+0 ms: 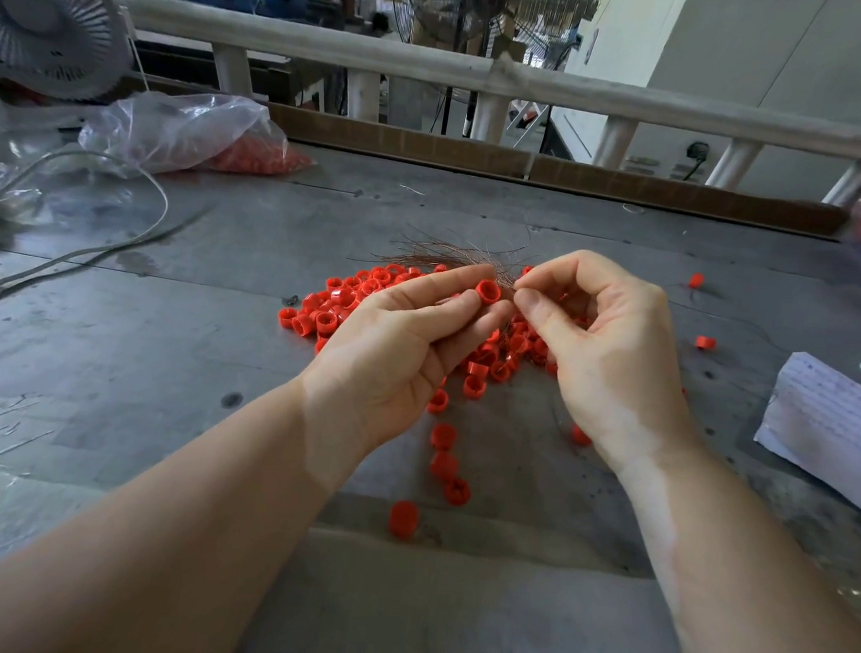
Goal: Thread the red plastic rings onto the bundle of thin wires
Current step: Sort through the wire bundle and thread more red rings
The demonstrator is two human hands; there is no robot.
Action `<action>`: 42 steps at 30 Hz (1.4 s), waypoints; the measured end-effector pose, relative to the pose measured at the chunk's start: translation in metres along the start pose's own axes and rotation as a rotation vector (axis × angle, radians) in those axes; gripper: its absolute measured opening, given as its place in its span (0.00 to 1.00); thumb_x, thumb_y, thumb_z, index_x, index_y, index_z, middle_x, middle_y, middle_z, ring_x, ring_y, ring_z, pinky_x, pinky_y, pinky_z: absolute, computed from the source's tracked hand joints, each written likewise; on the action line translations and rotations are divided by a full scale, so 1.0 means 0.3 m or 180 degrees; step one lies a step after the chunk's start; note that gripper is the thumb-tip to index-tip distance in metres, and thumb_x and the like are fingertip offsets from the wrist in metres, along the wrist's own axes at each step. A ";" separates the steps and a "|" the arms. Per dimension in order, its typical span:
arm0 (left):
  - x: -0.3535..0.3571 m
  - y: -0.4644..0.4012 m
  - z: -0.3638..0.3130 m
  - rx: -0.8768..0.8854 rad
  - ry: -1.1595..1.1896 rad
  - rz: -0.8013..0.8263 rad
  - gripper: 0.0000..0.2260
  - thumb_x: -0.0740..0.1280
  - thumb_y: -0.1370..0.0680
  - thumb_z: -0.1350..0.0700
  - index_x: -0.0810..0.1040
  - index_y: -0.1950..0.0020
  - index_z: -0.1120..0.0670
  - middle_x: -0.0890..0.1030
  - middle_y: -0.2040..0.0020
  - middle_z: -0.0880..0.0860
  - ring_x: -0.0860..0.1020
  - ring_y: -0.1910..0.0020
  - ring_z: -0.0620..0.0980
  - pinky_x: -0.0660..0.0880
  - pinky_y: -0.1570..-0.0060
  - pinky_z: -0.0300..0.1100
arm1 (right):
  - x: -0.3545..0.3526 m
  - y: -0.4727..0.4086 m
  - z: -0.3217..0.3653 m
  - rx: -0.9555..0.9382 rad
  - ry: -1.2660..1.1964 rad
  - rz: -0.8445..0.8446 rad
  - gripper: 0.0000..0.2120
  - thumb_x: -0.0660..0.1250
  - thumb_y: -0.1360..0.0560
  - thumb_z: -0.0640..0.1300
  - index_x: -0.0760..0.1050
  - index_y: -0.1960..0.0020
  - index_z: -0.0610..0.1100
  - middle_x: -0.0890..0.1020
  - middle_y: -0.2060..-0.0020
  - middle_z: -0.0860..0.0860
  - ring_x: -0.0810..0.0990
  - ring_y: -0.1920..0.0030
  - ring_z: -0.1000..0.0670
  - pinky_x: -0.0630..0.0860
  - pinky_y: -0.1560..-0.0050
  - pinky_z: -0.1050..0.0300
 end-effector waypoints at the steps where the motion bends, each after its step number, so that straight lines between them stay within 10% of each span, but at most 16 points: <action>1: 0.001 0.000 -0.001 0.0014 -0.0021 0.0014 0.10 0.60 0.24 0.69 0.79 0.51 0.62 0.83 0.62 0.56 0.83 0.64 0.47 0.80 0.63 0.34 | 0.000 -0.001 -0.004 0.0033 -0.0031 0.0004 0.10 0.69 0.27 0.34 0.77 0.62 0.48 0.77 0.72 0.60 0.74 0.70 0.62 0.68 0.66 0.72; 42: 0.003 -0.007 0.027 -0.0256 0.0049 0.0137 0.13 0.60 0.22 0.57 0.82 0.59 0.59 0.79 0.68 0.52 0.78 0.72 0.44 0.79 0.69 0.37 | -0.019 0.001 0.011 -0.0034 0.0237 -0.0125 0.09 0.68 0.26 0.36 0.78 0.59 0.49 0.81 0.62 0.56 0.77 0.61 0.62 0.68 0.58 0.73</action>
Point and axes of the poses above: each hand's wrist, its own y-axis away from the middle knuckle, its own x-axis out of the palm, z = x × y, the point moved 10 cm from there along -y, towards the middle knuckle
